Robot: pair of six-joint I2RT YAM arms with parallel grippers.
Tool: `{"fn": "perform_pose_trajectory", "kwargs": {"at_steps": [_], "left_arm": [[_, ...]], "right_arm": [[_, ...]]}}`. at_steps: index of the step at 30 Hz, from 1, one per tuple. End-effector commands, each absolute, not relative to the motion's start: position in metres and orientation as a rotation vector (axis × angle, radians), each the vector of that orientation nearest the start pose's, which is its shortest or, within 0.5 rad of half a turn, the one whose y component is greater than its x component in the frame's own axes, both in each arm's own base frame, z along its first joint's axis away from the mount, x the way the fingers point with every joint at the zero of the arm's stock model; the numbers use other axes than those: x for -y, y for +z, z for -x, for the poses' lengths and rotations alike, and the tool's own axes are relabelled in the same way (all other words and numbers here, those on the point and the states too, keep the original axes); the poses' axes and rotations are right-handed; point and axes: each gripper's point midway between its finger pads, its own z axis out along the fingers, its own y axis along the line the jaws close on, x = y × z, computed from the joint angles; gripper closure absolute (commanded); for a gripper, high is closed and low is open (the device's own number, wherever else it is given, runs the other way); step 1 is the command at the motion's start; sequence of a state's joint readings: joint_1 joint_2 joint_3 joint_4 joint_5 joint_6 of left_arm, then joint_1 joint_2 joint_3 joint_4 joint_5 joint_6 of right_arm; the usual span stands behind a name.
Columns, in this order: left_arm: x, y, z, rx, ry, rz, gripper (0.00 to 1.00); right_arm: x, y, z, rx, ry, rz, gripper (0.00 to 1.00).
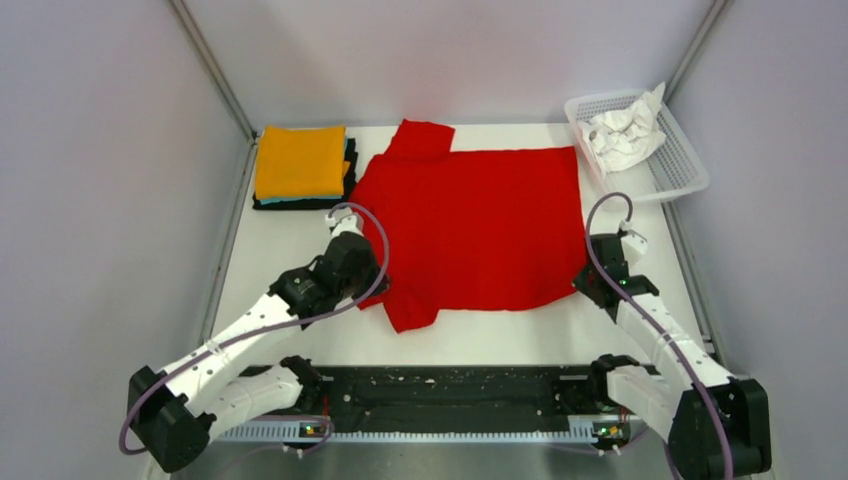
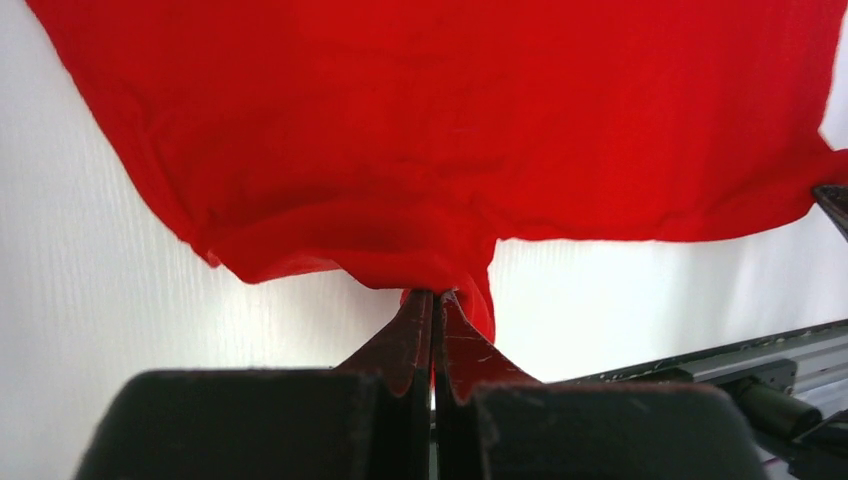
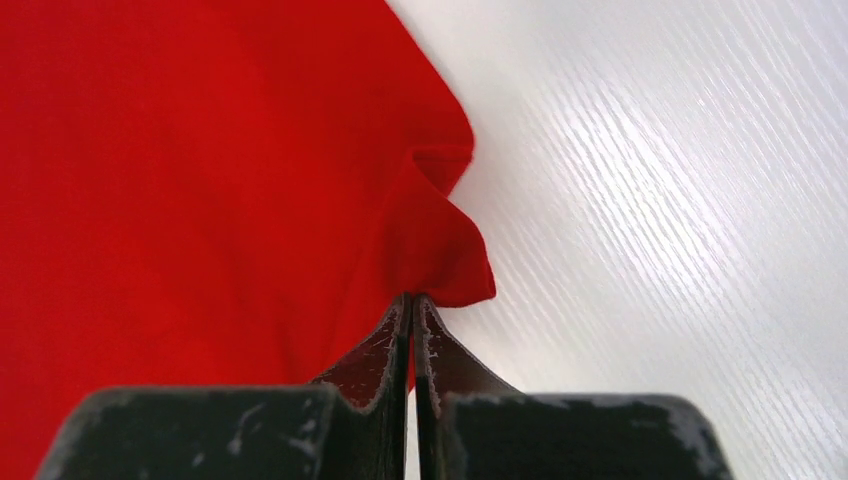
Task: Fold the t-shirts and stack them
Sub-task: Grab the side of the flattened tshirt closest away from the robot with both arms, then fold the flattened tshirt in 1/3 of the way
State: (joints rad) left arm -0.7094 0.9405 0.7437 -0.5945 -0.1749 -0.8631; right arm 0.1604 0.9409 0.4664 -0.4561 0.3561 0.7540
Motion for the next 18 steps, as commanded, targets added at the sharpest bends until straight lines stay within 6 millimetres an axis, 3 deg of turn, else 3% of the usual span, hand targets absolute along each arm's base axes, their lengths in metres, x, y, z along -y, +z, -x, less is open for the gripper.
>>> {"fn": "perform_pose_trajectory", "kwargs": {"at_steps": [1, 6, 10, 18], "left_arm": [[0.191, 0.169, -0.239, -2.310, -0.653, 0.253, 1.00], [0.192, 0.175, -0.269, -2.321, -0.623, 0.275, 1.00], [0.183, 0.171, -0.299, -2.323, -0.565, 0.364, 1.00], [0.170, 0.182, -0.350, -2.299, -0.479, 0.396, 1.00]], "right_arm": [[-0.010, 0.083, -0.261, -2.268, 0.001, -0.724, 1.00], [-0.012, 0.102, -0.287, -2.267, -0.016, -0.658, 1.00], [-0.009, 0.111, -0.307, -2.247, -0.054, -0.629, 1.00], [-0.014, 0.127, -0.345, -2.218, -0.035, -0.611, 1.00]]}}
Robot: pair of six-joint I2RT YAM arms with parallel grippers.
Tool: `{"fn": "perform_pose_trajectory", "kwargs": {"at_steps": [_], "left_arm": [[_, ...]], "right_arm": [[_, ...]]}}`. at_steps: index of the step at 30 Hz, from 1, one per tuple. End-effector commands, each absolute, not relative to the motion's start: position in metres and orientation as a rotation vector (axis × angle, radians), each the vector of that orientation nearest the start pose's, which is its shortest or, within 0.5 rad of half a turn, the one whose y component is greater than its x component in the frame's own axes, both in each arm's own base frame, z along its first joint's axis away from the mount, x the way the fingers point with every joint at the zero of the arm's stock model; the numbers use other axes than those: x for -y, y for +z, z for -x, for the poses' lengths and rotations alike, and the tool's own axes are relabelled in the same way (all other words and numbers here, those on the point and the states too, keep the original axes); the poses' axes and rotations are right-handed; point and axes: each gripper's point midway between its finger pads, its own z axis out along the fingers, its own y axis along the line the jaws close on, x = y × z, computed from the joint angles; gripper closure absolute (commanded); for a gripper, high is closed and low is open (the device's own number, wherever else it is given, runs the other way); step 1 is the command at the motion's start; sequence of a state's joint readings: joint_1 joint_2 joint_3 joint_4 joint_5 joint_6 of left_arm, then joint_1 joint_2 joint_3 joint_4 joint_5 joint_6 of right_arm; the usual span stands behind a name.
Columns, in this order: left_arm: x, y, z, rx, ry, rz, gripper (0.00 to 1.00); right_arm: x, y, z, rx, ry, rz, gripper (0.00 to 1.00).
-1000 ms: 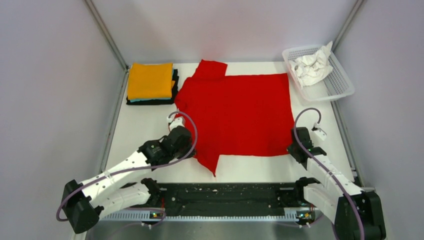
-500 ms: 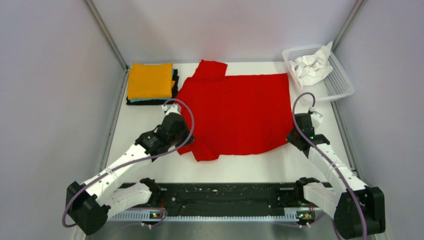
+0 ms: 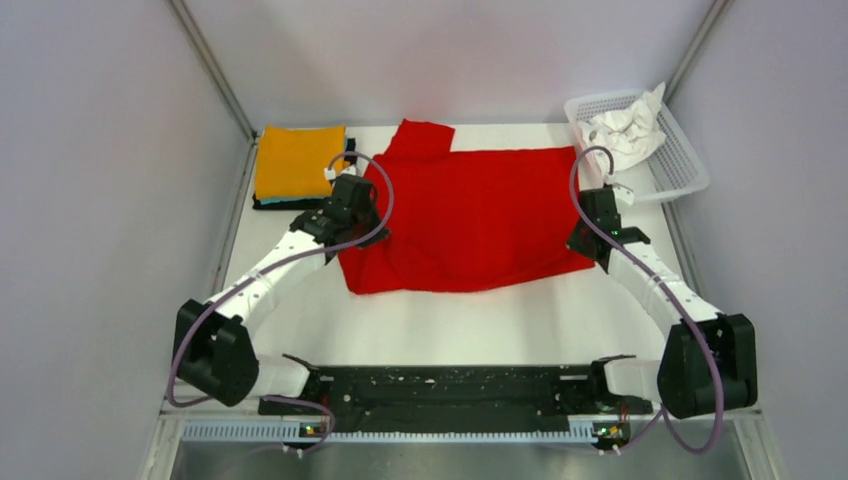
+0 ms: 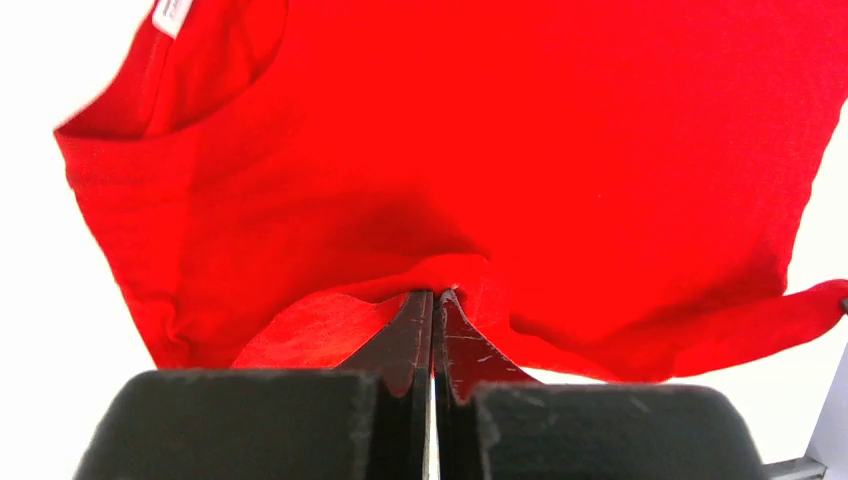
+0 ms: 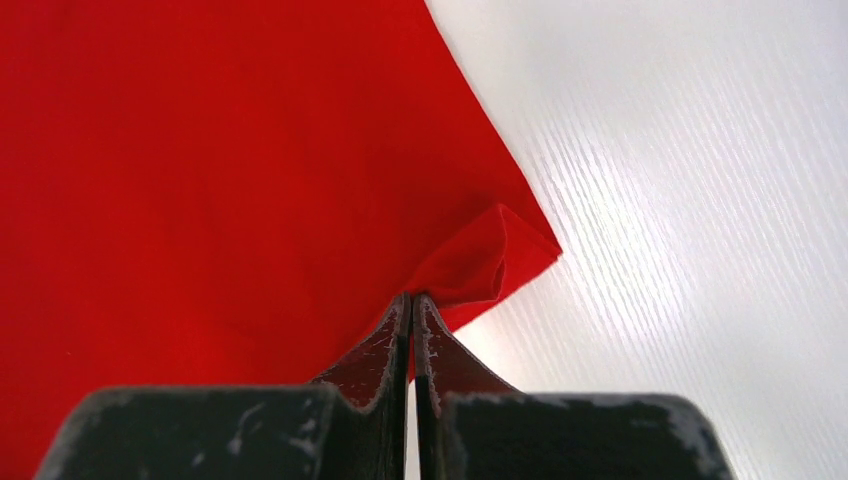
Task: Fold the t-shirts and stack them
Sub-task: Fold the flattened tshirt in 1/3 of the way
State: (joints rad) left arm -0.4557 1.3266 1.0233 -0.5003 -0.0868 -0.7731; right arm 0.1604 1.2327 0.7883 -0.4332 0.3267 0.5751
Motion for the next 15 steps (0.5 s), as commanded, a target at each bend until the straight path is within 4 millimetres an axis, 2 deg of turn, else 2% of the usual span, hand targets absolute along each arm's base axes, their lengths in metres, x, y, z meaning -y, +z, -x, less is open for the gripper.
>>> {"fn": "perform_pose_trajectory", "kwargs": {"at_steps": [1, 7, 15], "left_arm": [[0.169, 0.183, -0.356, -2.296, -0.472, 0.401, 1.00], [0.156, 0.193, -0.390, -2.273, -0.448, 0.402, 1.00], [0.152, 0.187, -0.436, -2.298, -0.449, 0.360, 1.00]], "right_arm": [[-0.016, 0.127, -0.349, -2.222, -0.029, -0.610, 1.00], [-0.015, 0.128, -0.372, -2.229, -0.040, -0.627, 1.00], [-0.011, 0.128, -0.402, -2.229, -0.064, -0.624, 1.00]]}}
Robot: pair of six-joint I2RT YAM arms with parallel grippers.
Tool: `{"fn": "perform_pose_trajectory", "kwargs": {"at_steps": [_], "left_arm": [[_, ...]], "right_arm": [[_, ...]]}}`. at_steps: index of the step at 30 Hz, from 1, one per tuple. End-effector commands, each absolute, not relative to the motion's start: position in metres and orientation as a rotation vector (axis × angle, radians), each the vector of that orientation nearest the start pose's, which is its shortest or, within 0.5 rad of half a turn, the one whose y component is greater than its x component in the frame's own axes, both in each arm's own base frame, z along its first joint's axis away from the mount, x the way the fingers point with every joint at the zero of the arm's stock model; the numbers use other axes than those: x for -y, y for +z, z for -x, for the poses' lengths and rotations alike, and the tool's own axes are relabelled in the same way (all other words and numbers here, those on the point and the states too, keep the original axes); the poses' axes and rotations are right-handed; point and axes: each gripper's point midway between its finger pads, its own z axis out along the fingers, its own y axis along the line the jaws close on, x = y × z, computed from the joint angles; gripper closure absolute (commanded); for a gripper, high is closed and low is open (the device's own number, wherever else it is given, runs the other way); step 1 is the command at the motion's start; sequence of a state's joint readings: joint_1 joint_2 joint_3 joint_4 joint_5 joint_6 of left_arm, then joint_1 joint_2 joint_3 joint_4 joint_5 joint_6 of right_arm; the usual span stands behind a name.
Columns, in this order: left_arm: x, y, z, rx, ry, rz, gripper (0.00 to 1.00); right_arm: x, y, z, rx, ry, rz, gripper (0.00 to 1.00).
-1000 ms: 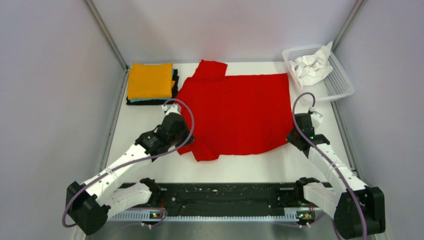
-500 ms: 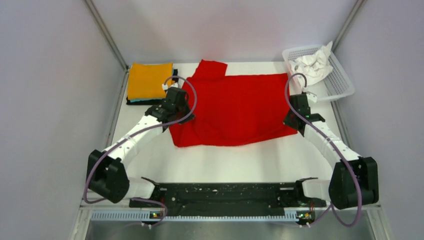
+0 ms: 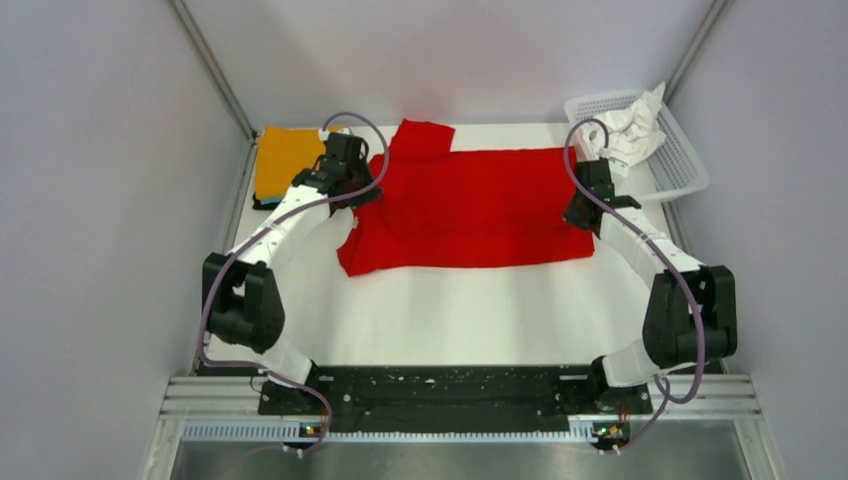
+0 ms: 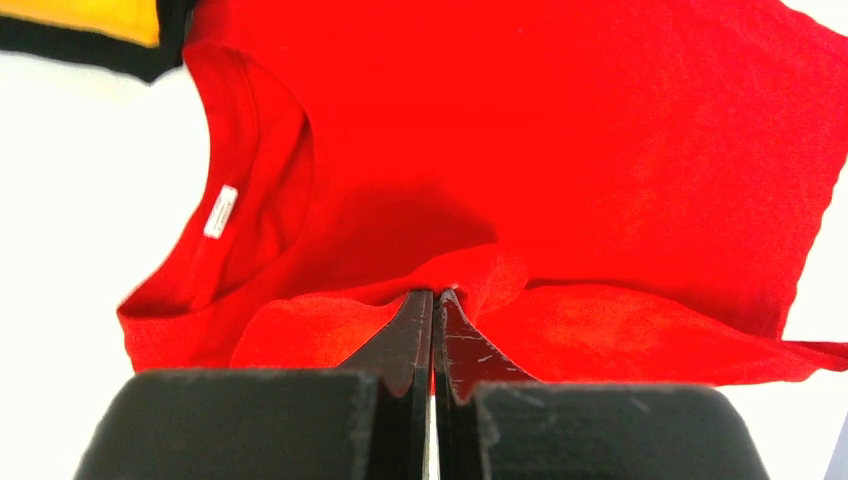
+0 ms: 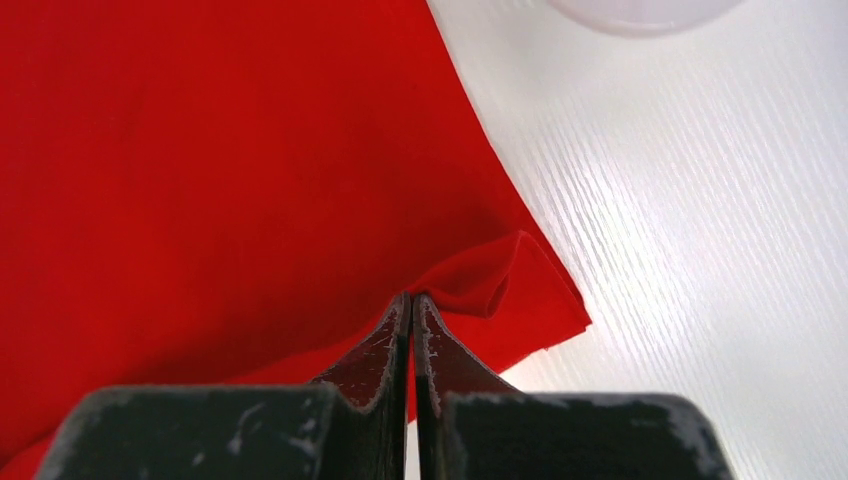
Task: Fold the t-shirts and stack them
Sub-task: Fold the flattened tshirt in 1/3 of the way
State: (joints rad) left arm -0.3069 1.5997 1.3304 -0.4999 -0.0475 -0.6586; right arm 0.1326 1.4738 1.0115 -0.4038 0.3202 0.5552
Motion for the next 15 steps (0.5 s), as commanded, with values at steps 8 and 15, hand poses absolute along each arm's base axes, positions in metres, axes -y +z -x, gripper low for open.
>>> {"fn": "perform_pose_trajectory", "kwargs": {"at_steps": [8, 15], "left_arm": [[0.134, 0.162, -0.477, -2.330, -0.347, 0.420, 1.00], [0.144, 0.126, -0.529, -2.435, -0.346, 0.450, 0.81]], "right_arm": [[-0.002, 0.108, -0.422, -2.250, -0.110, -0.671, 1.00], [0.003, 0.100, -0.439, -2.250, -0.120, -0.718, 0.85]]}}
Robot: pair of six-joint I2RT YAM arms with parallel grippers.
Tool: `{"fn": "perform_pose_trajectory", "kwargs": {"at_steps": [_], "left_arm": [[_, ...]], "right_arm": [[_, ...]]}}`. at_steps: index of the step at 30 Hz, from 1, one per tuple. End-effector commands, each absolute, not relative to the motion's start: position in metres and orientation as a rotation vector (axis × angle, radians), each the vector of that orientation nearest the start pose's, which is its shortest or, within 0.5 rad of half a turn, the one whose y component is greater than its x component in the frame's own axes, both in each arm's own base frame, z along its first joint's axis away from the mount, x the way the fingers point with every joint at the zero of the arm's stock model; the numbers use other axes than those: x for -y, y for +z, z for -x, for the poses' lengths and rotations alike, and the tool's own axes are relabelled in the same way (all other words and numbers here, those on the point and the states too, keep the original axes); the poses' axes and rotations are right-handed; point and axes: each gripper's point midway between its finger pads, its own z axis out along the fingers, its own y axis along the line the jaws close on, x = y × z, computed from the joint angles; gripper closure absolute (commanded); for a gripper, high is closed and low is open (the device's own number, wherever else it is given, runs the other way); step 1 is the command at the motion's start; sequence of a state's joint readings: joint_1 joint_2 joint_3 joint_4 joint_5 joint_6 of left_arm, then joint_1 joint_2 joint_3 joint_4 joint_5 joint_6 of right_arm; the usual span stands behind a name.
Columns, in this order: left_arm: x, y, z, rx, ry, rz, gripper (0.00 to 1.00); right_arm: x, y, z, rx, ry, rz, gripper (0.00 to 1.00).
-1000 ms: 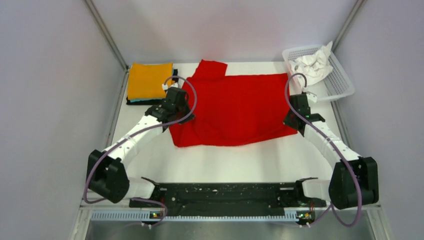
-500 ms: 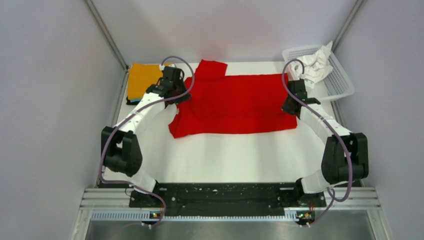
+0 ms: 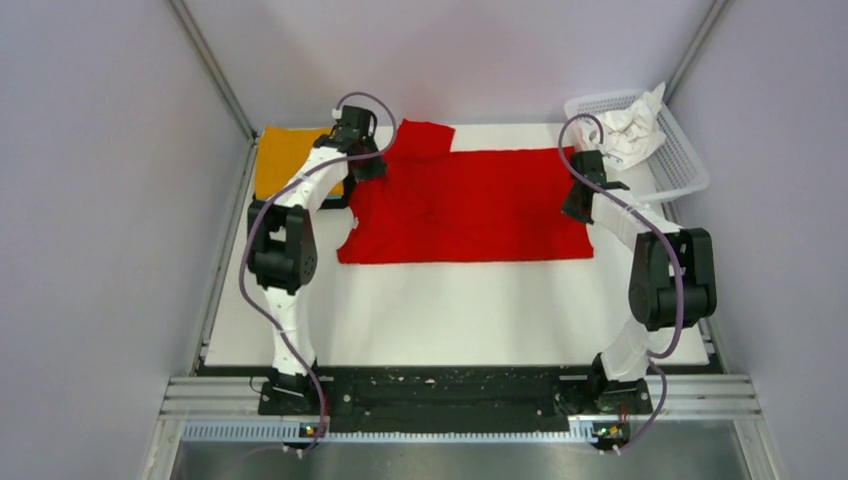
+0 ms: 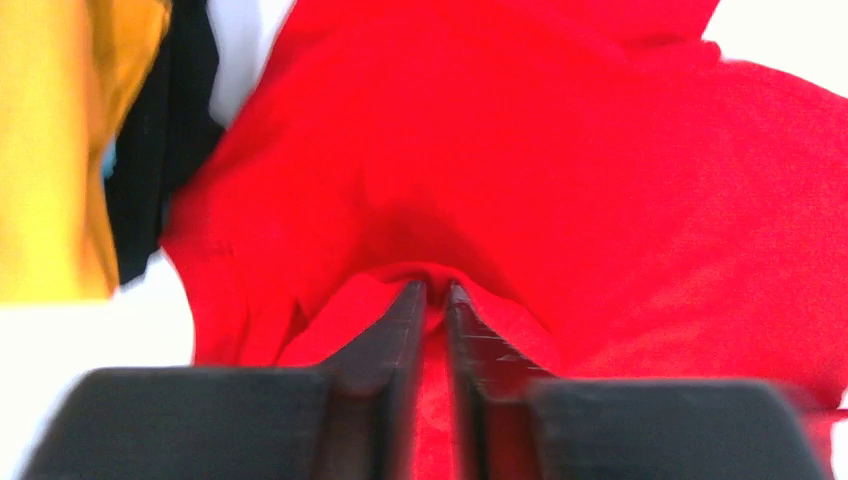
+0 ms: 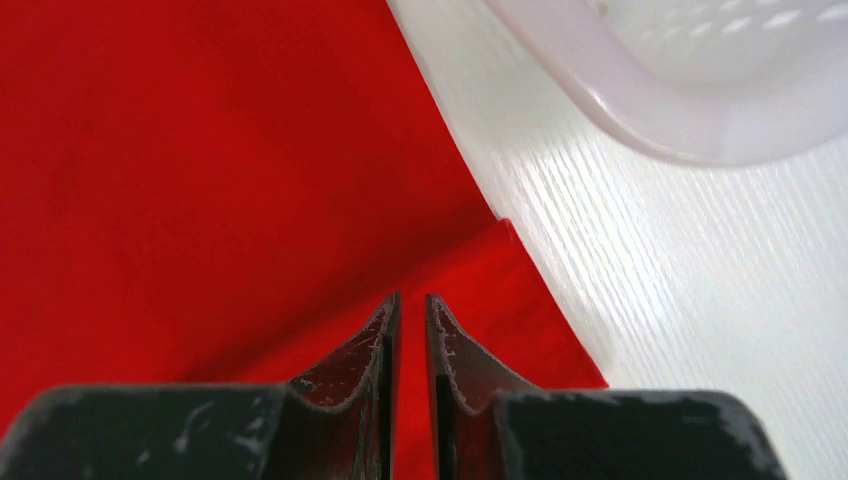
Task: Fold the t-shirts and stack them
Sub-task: Fold the flattened tshirt in 1/3 of the way
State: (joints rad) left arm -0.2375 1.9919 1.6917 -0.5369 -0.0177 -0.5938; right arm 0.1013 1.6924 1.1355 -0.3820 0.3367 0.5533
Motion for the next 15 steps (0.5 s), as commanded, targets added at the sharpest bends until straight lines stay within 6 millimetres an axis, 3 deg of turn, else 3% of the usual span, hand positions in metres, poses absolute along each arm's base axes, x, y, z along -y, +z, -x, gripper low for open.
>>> {"fn": "perform_pose_trajectory", "kwargs": {"at_steps": [1, 2, 3, 6, 10, 12, 15], "left_arm": [[0.140, 0.122, -0.530, -2.469, -0.308, 0.470, 0.48], [0.136, 0.120, -0.532, -2.492, -0.269, 0.487, 0.15], [0.132, 0.120, -0.532, -2.508, -0.240, 0.492, 0.03], [0.131, 0.142, -0.530, -2.476, -0.246, 0.483, 0.01], [0.139, 0.156, -0.502, -2.467, -0.326, 0.448, 0.01], [0.150, 0.159, -0.481, -2.465, -0.390, 0.414, 0.01], [0.178, 0.150, -0.445, -2.461, -0.586, 0.334, 0.01]], "right_arm": [[0.002, 0.101, -0.439, -2.248, -0.113, -0.721, 0.78], [0.000, 0.103, -0.439, -2.248, -0.104, -0.719, 0.65], [-0.001, 0.106, -0.439, -2.243, -0.089, -0.721, 0.54], [-0.013, 0.117, -0.435, -2.229, 0.007, -0.689, 0.42], [-0.040, 0.126, -0.423, -2.236, 0.161, -0.572, 0.12], [-0.061, 0.122, -0.415, -2.259, 0.245, -0.498, 0.03], [-0.089, 0.106, -0.410, -2.292, 0.354, -0.409, 0.01]]}}
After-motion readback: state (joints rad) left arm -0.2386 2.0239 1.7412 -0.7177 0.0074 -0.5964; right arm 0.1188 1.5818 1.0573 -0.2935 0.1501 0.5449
